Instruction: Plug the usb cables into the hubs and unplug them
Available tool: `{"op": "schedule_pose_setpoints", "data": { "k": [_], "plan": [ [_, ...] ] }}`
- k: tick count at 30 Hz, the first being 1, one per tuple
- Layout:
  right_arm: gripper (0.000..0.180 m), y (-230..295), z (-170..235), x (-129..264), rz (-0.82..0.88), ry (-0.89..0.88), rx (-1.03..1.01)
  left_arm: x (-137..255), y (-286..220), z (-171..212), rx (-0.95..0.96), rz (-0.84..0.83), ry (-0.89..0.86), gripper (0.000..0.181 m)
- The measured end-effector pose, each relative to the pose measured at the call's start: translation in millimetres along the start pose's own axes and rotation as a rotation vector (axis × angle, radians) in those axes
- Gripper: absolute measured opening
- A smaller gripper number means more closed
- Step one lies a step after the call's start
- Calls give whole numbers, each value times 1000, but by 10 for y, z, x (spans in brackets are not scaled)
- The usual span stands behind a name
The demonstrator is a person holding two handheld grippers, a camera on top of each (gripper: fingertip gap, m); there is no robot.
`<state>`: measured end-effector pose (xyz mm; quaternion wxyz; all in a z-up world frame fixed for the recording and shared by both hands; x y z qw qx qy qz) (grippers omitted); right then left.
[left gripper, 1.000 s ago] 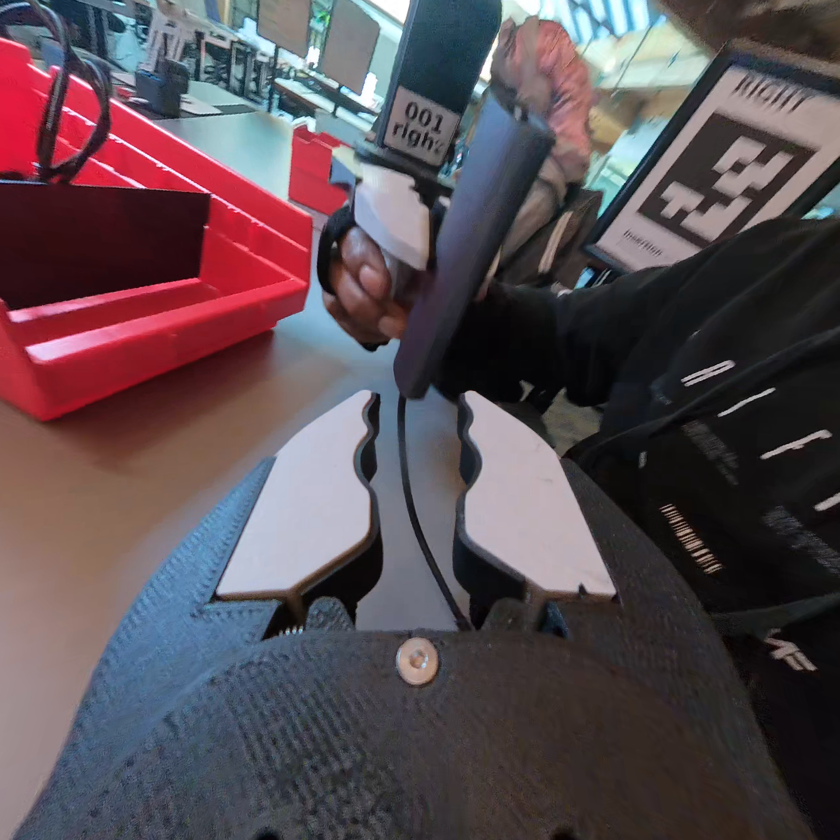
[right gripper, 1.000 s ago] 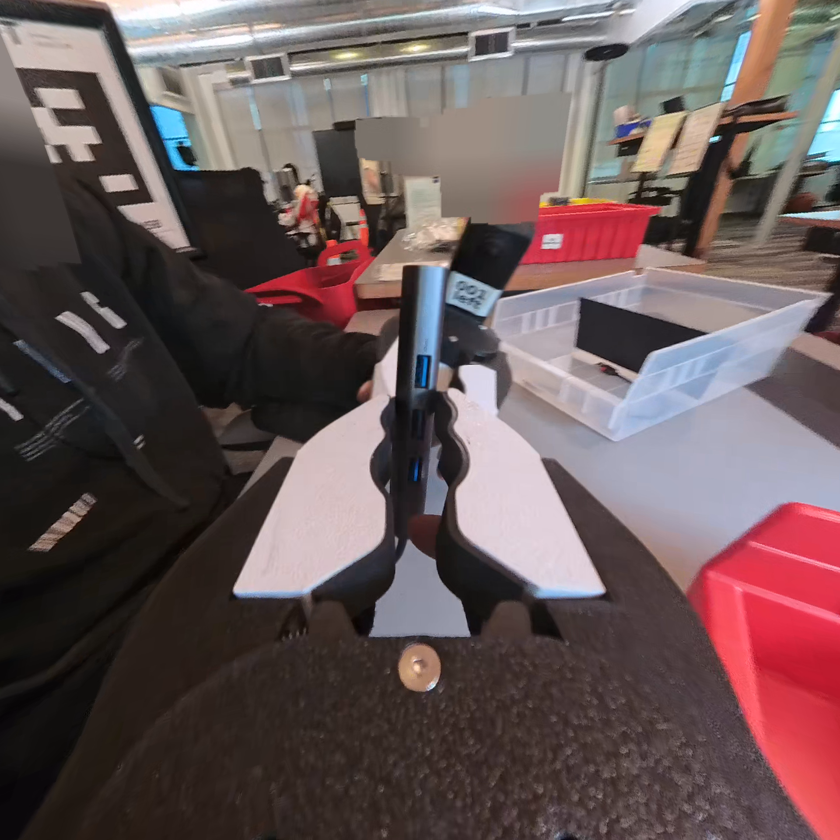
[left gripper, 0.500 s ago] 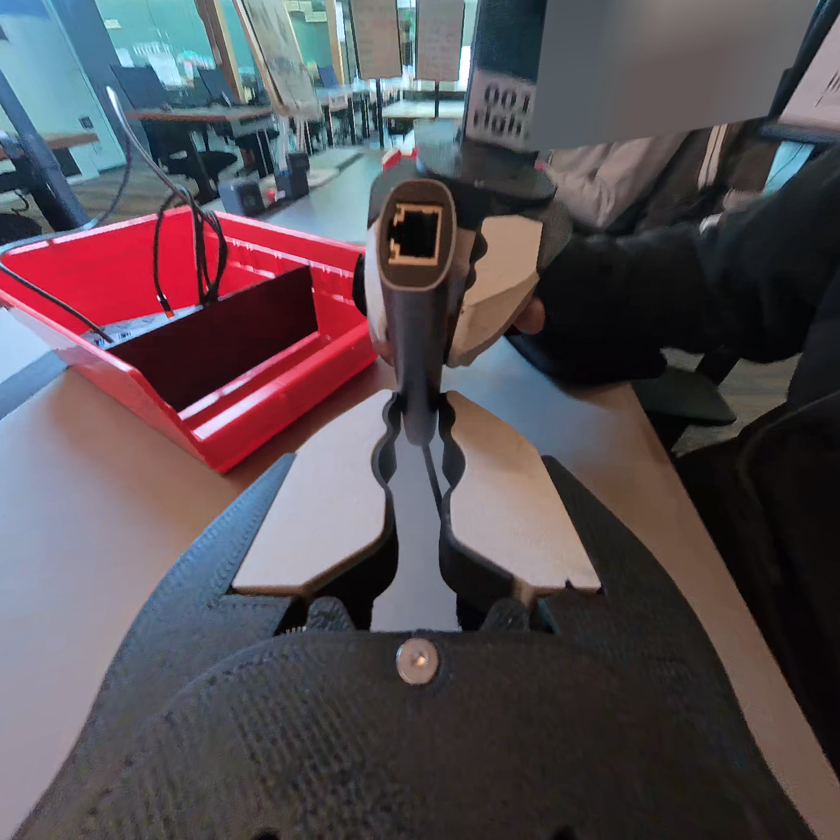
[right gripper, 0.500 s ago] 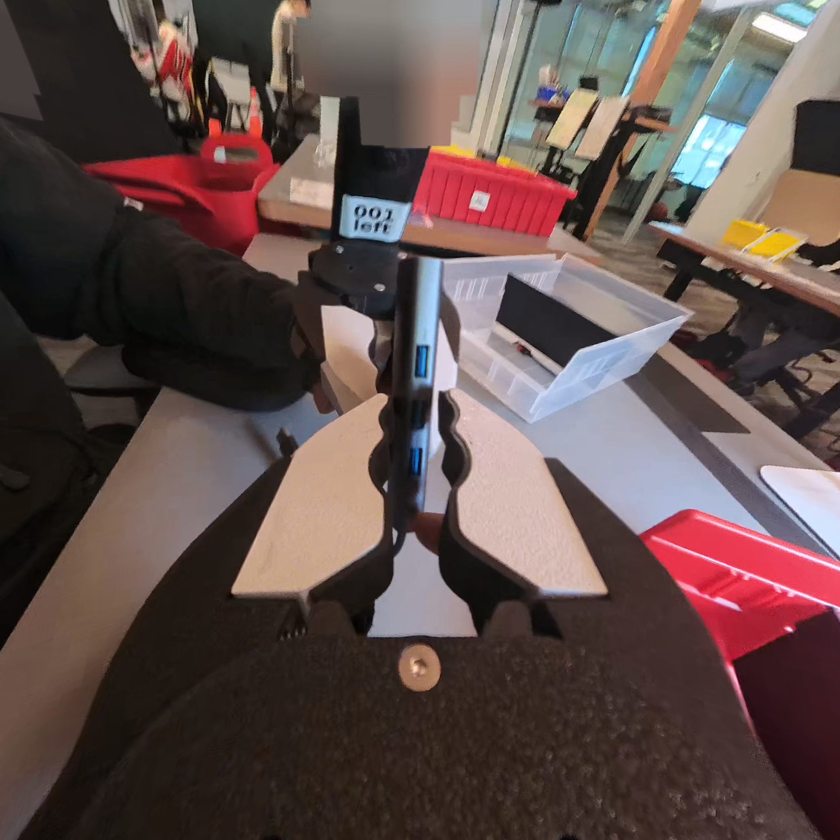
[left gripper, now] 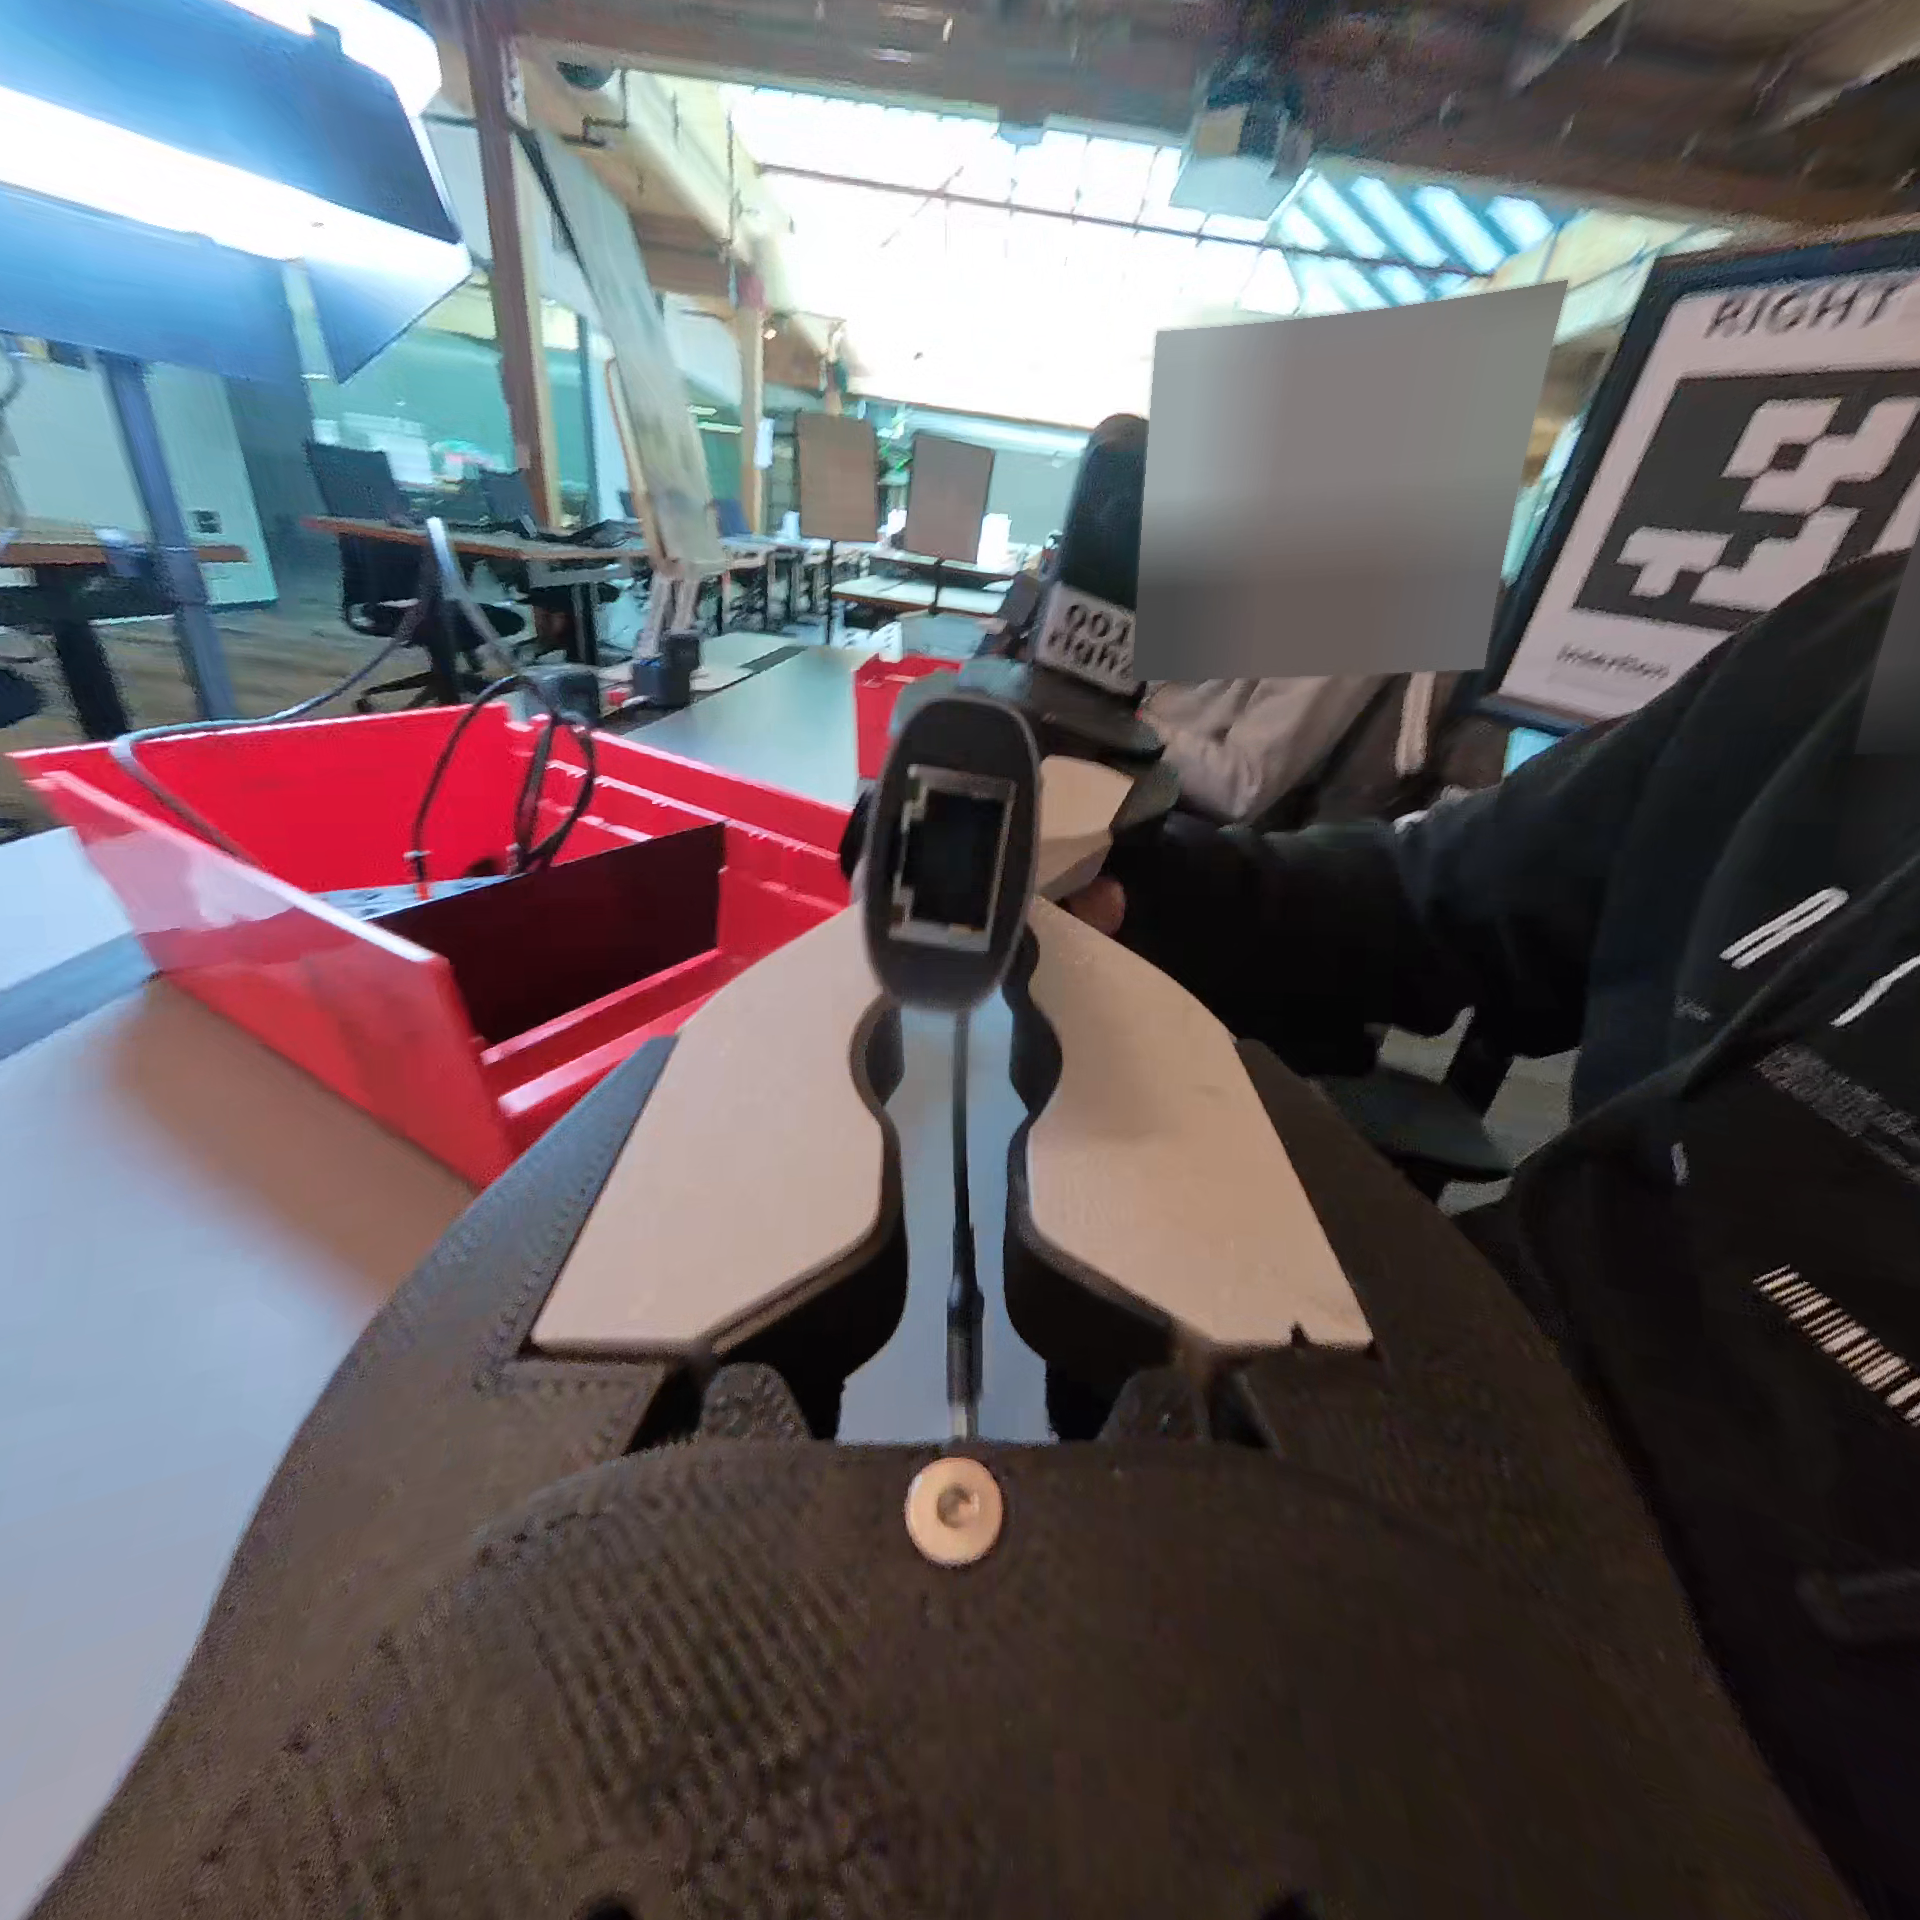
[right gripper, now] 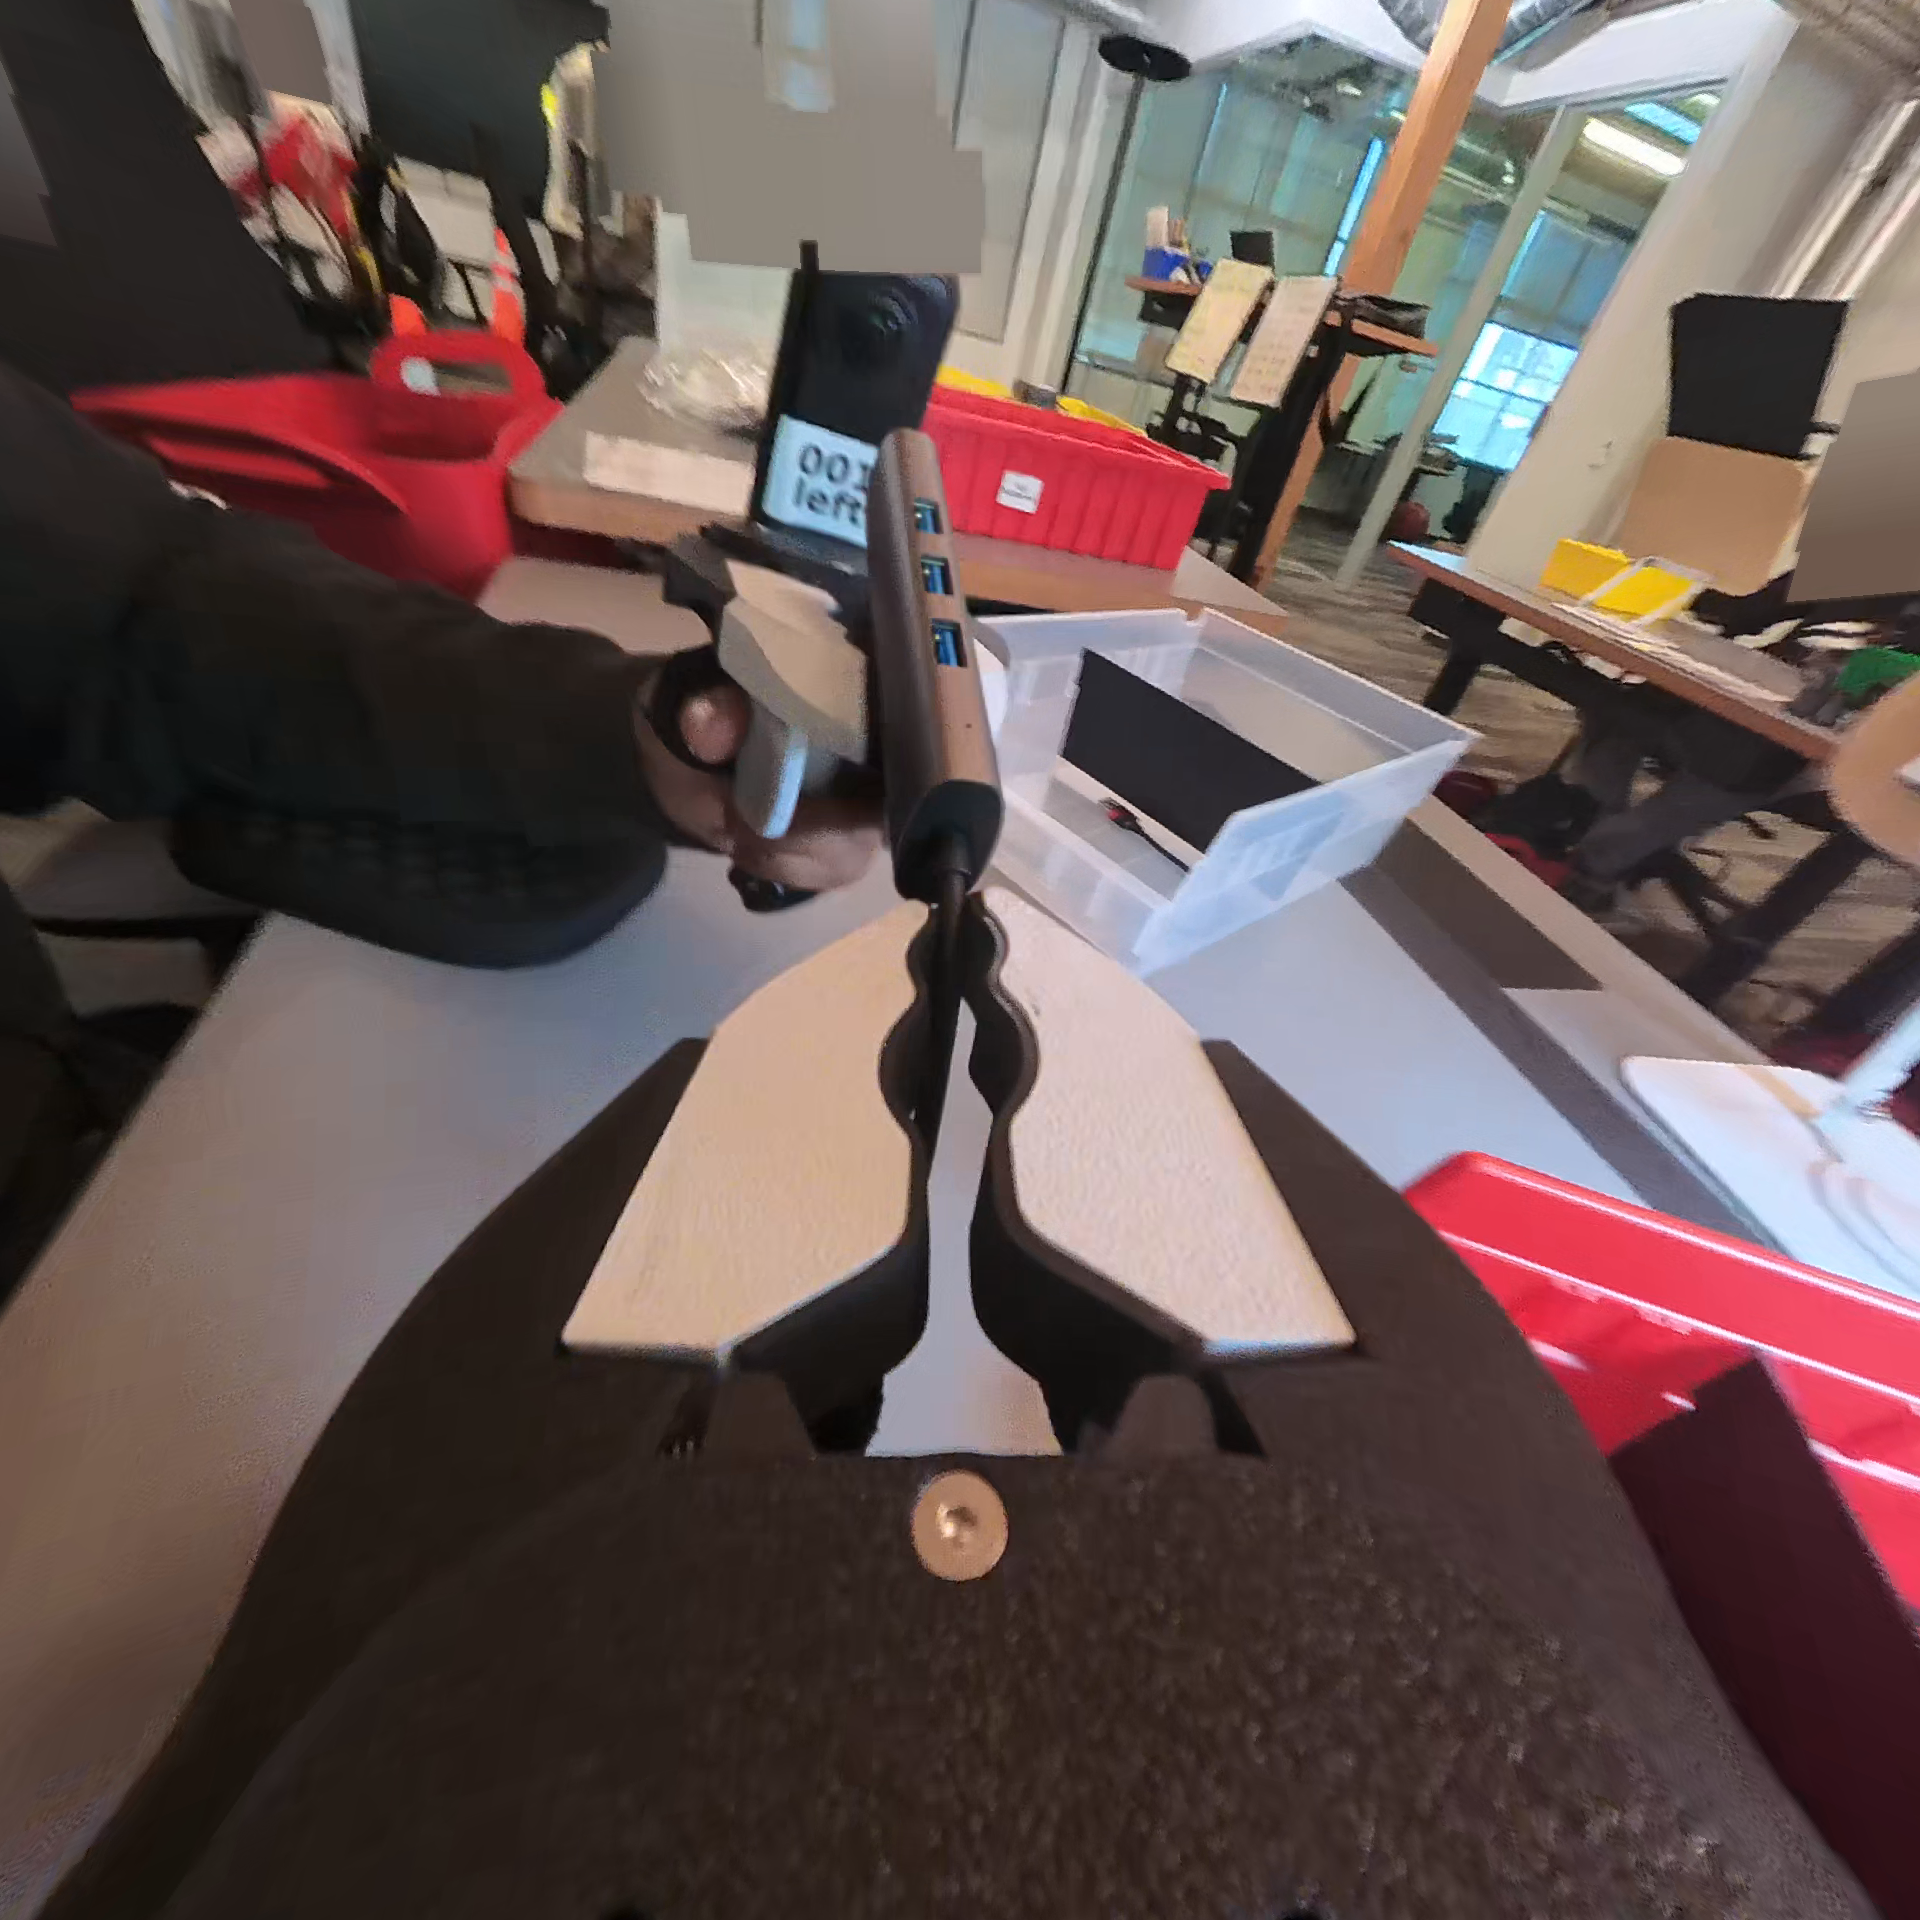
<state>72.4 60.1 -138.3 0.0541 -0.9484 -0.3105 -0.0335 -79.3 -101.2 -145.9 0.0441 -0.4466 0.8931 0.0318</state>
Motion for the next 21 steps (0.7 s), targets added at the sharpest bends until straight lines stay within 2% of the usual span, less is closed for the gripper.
{"op": "schedule_pose_setpoints", "data": {
  "k": [4, 7, 10, 14, 17, 21],
  "plan": [
    [2, -39, -60, 177, 59, 89, 144, 206, 144, -56, -107, -114, 193, 31],
    [2, -15, -80, 210, 112, 203, 274, 285, 109, -155, -268, -190, 339, 34],
    [2, 2, -90, 194, 156, 268, 342, 192, -23, -167, -377, -160, 522, 45],
    [1, 21, -78, 172, 193, 341, 409, 114, -108, -107, -441, -131, 615, 49],
    [1, 109, -93, 103, 141, 311, 400, 37, -90, -16, -447, -127, 645, 49],
    [2, 161, -101, 47, 188, 355, 472, -11, -128, 86, -521, -105, 711, 16]
  ]
}}
Point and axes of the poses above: each gripper's, where its closed fingertips meet, x back along the fingers, z out of its underside, y = z × x across the jaws, the point moved 10 cm from there along x, back along the fingers, and after that the axes turned 8 degrees about -x, right-handed, at the moved point
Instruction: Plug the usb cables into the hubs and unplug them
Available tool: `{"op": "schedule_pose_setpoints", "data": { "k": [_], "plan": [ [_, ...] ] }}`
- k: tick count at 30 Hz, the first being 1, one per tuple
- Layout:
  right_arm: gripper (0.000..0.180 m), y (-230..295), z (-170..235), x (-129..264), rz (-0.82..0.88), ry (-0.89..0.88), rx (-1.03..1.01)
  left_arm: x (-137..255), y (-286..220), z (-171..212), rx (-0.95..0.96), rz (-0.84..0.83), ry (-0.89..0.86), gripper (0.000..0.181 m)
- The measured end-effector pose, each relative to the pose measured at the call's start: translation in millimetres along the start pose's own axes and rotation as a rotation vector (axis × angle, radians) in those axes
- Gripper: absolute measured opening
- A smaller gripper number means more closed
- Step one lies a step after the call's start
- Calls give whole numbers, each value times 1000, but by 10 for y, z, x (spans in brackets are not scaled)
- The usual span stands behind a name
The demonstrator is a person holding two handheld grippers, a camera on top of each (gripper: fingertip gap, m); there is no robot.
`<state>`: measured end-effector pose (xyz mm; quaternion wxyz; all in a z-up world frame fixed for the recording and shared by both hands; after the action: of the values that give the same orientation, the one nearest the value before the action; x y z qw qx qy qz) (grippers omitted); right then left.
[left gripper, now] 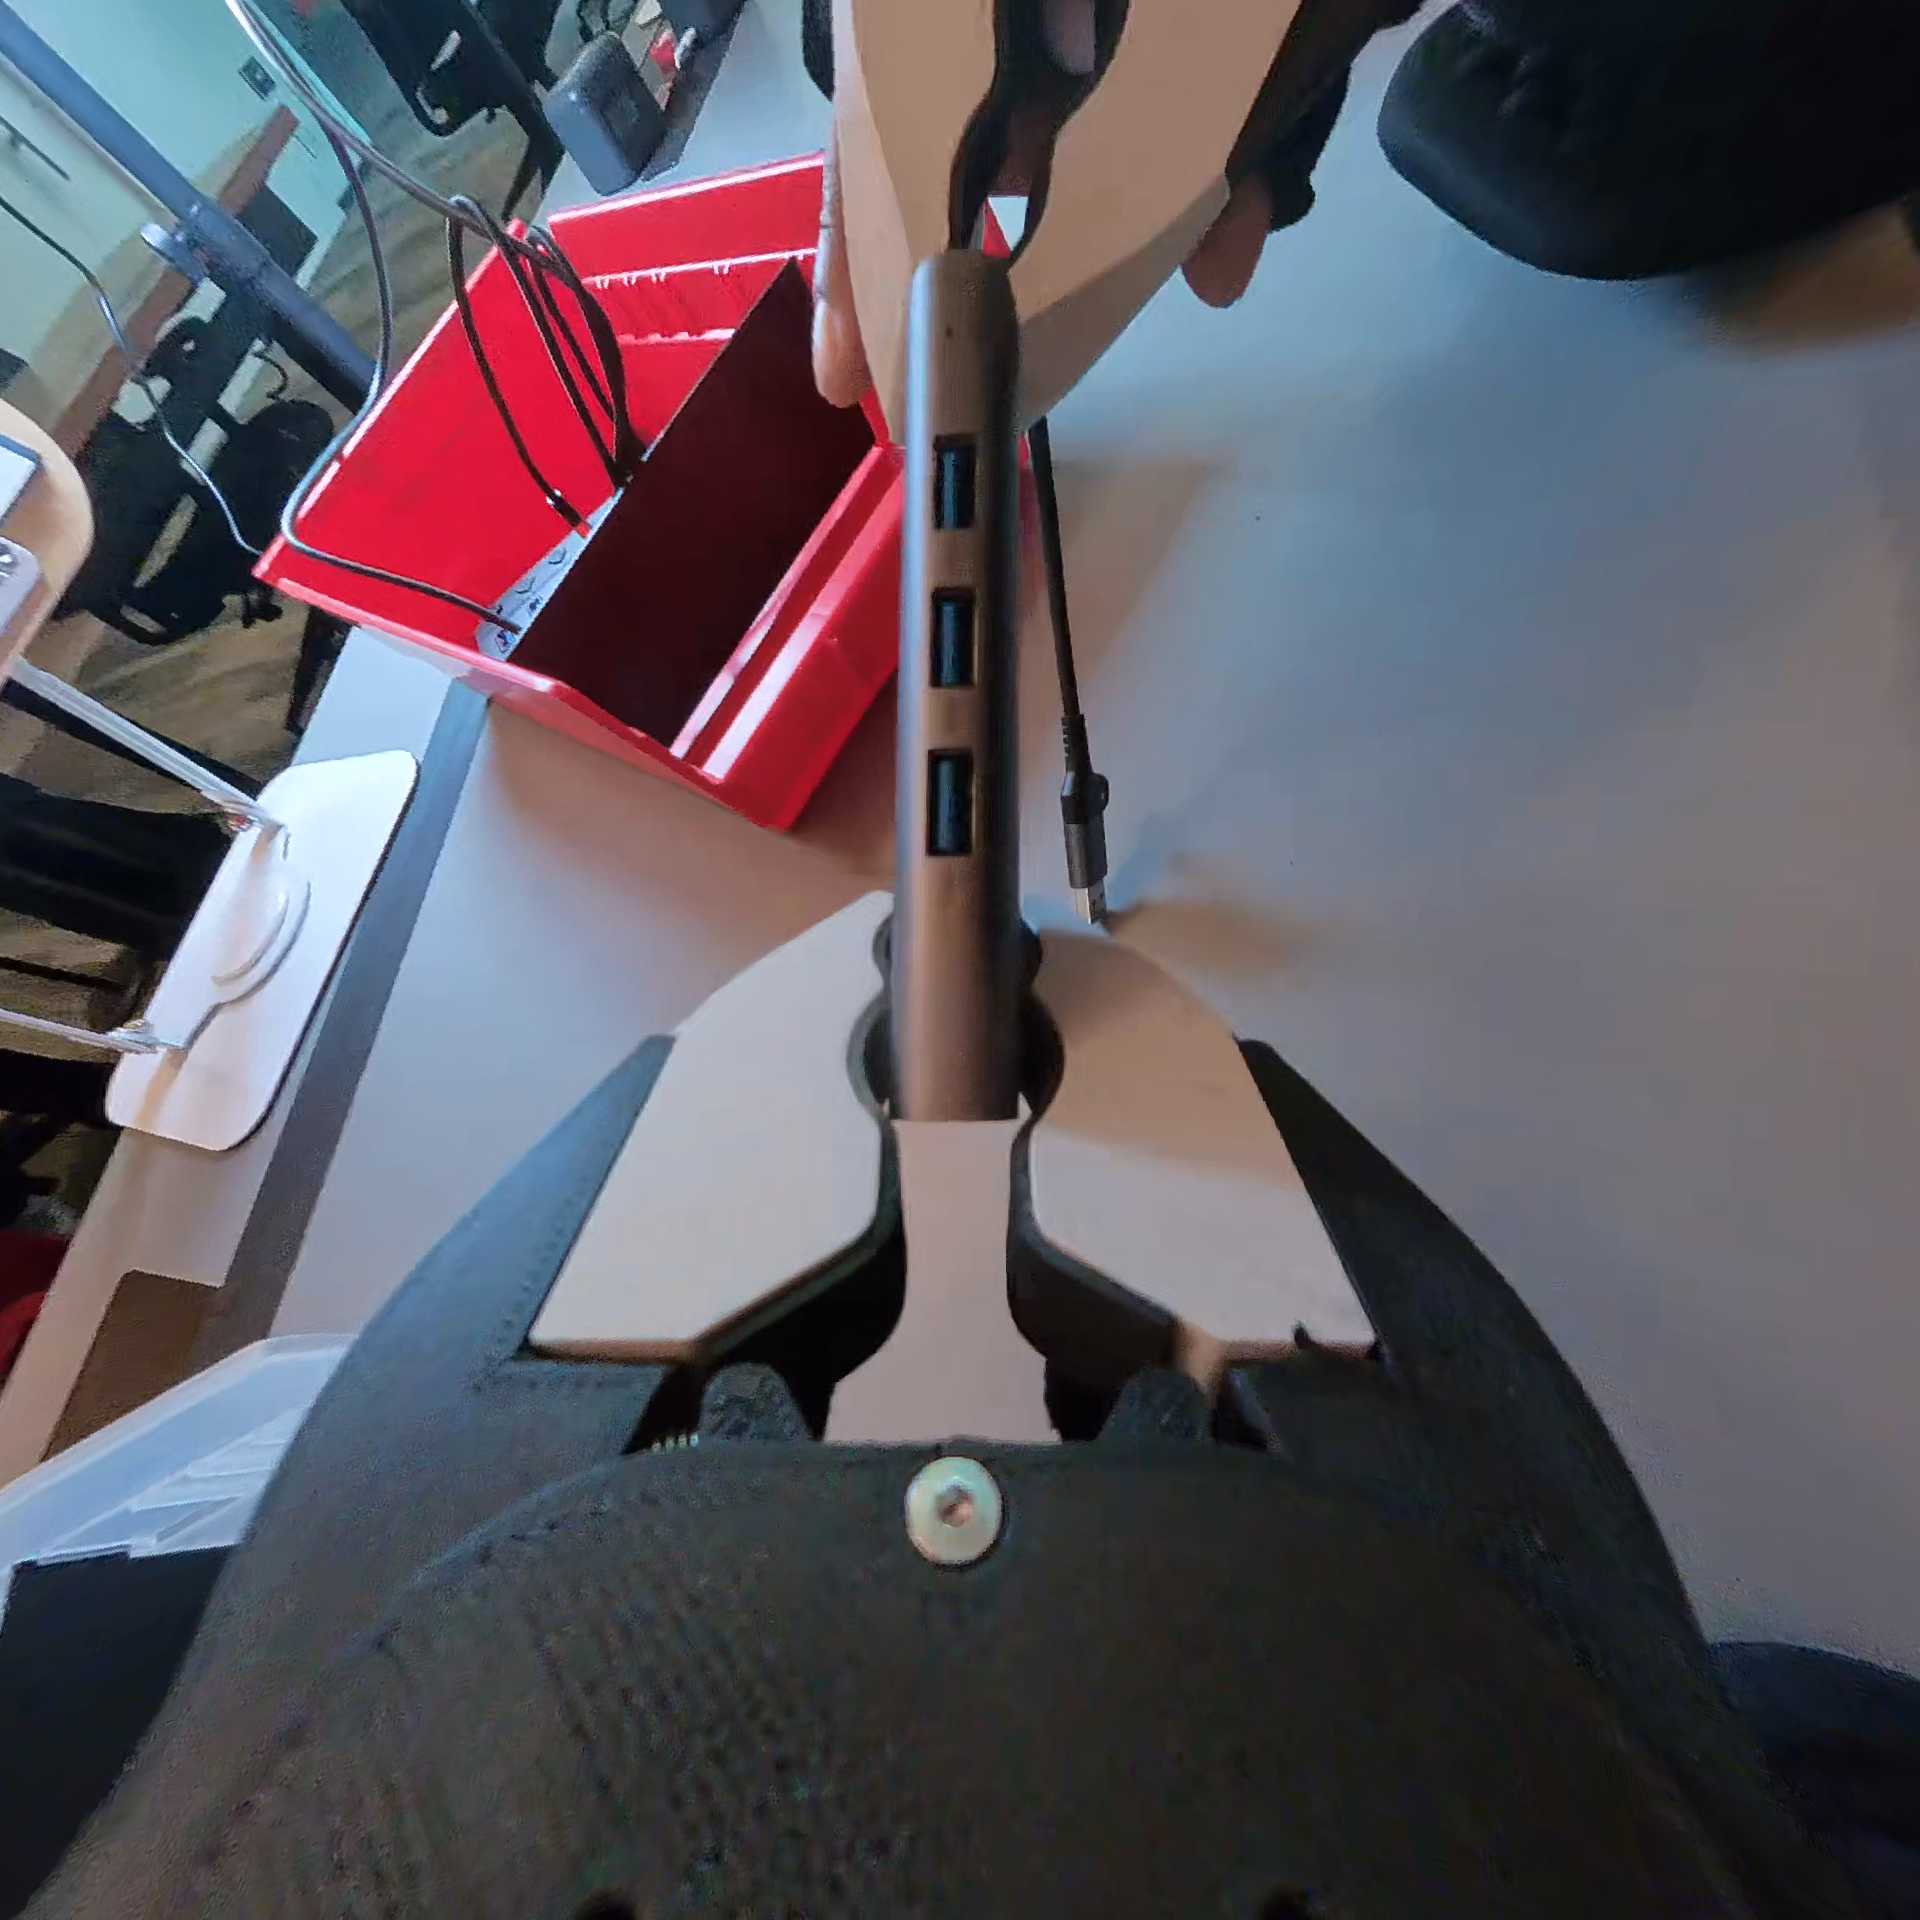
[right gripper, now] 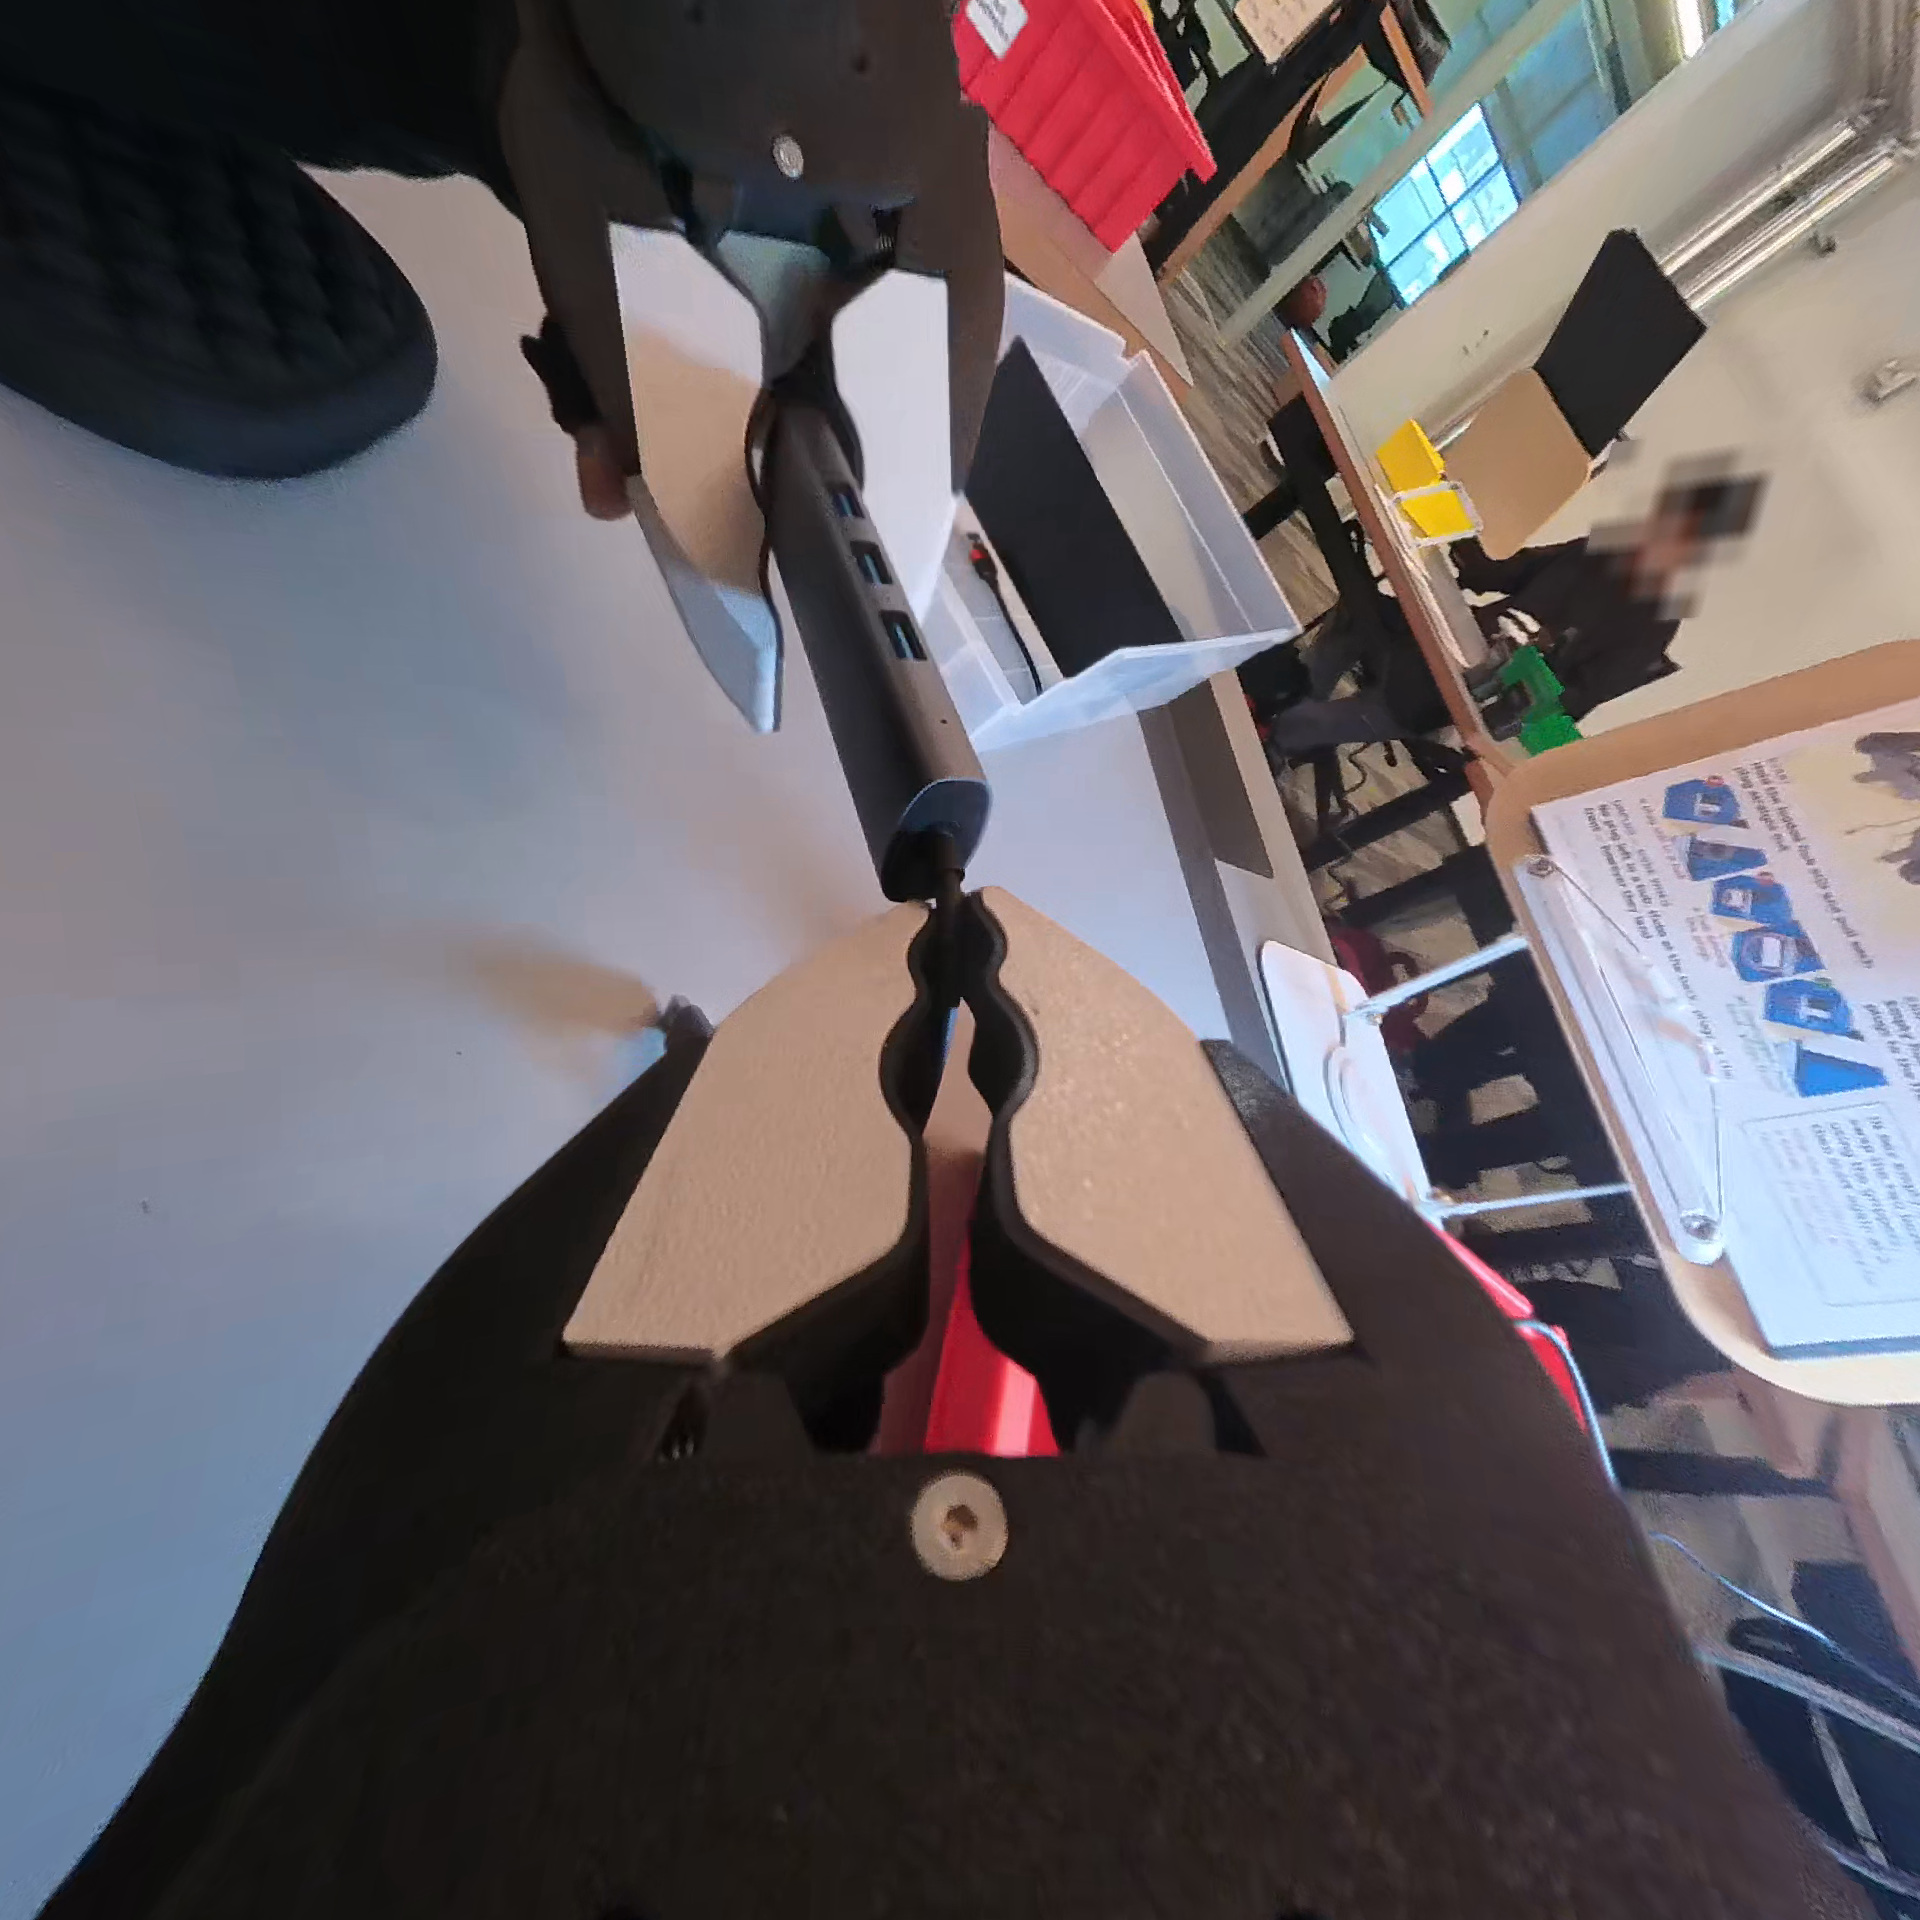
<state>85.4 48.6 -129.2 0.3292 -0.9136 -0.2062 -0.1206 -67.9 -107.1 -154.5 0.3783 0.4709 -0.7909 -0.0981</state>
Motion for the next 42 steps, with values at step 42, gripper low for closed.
{"op": "schedule_pose_setpoints", "data": {
  "k": [42],
  "plan": [
    [18, 387, -16, -264, -244, -201, -109, -319, -235, -107, 17, 206, -212, 16]
  ]
}}
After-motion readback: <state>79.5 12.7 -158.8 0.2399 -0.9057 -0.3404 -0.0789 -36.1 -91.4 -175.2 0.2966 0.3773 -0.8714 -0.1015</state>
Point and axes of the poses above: each gripper's, where its closed fingertips meet, x back along the fingers, z out of its underside, y = z × x across the jaws, the point moved 10 cm from there along x, back along the fingers, and after that the axes turned 8 degrees about -x, right-handed, at the moved point
